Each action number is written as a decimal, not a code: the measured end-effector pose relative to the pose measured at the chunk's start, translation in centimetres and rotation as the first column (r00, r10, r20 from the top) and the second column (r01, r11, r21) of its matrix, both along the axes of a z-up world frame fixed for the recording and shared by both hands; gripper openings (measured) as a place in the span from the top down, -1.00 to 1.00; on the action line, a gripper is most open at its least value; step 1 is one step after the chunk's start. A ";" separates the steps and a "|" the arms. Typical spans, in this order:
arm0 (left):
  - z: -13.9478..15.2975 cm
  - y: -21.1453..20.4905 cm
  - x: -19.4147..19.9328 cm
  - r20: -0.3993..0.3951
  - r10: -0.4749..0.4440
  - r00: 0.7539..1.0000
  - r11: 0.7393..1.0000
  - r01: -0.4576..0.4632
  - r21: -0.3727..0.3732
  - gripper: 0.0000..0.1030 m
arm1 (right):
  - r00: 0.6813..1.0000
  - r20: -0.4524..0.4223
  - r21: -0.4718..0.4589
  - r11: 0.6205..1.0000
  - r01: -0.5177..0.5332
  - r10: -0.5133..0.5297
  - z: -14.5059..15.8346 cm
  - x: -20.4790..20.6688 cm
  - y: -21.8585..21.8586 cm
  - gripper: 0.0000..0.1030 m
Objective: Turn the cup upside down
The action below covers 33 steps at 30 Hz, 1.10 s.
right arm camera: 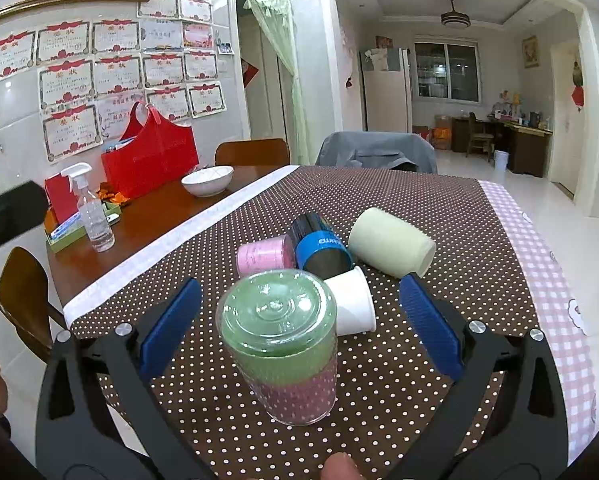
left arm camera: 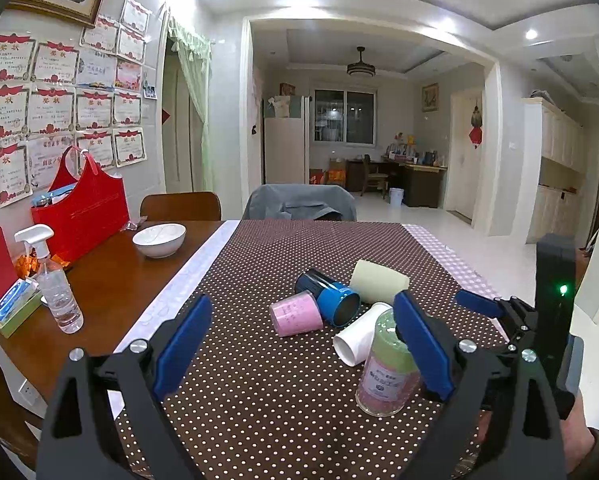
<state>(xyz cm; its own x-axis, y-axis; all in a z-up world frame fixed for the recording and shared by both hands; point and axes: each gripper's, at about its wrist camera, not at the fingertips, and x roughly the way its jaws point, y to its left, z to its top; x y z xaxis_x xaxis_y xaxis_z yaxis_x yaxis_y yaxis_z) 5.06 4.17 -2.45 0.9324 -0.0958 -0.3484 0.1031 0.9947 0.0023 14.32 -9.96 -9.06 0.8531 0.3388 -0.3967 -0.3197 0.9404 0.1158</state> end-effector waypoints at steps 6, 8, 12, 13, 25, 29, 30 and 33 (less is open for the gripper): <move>0.7 -0.5 -0.8 0.018 -0.007 1.000 1.000 0.007 0.009 -0.76 | 1.000 0.011 0.017 0.999 0.027 -0.027 2.1 -0.9 -1.0 -0.89; 1.1 -0.6 -1.1 0.025 -0.007 1.000 1.000 0.007 0.014 -0.76 | 0.999 0.015 0.023 0.999 0.040 -0.040 3.0 -1.4 -1.3 -0.89; 1.9 -0.8 -1.9 0.049 -0.005 0.999 1.000 0.004 0.021 -0.76 | 0.997 0.009 0.045 0.996 0.081 -0.081 5.2 -2.7 -2.4 -0.89; 2.0 -0.8 -2.0 0.053 -0.003 0.999 1.000 0.002 0.021 -0.76 | 0.995 0.005 0.051 0.994 0.095 -0.095 5.7 -3.0 -2.7 -0.89; 3.2 -1.3 -2.8 -0.022 0.060 0.998 0.998 -0.061 -0.022 -0.76 | 0.969 -0.086 0.064 0.969 0.237 -0.231 8.0 -5.6 -4.7 -0.89; 3.5 -1.6 -3.3 -0.020 0.064 0.998 0.998 -0.065 -0.018 -0.76 | 0.964 -0.076 0.059 0.964 0.259 -0.254 8.5 -6.6 -4.9 -0.89; 3.6 -1.7 -3.5 -0.018 0.067 0.998 0.998 -0.067 -0.013 -0.76 | 0.963 -0.072 0.054 0.963 0.264 -0.260 8.7 -6.9 -4.9 -0.89; 4.0 -1.9 -3.9 -0.008 0.073 0.997 0.997 -0.073 -0.007 -0.76 | 0.961 -0.049 0.039 0.961 0.273 -0.271 9.2 -7.4 -4.7 -0.89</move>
<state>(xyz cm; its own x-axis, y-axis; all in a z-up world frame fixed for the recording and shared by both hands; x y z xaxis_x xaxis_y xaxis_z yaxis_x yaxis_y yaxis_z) 1.14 2.28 1.54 0.9344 -0.0305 -0.3549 0.0305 0.9995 -0.0057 6.90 -14.64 0.11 0.8980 0.1148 -0.4247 -0.0464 0.9847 0.1682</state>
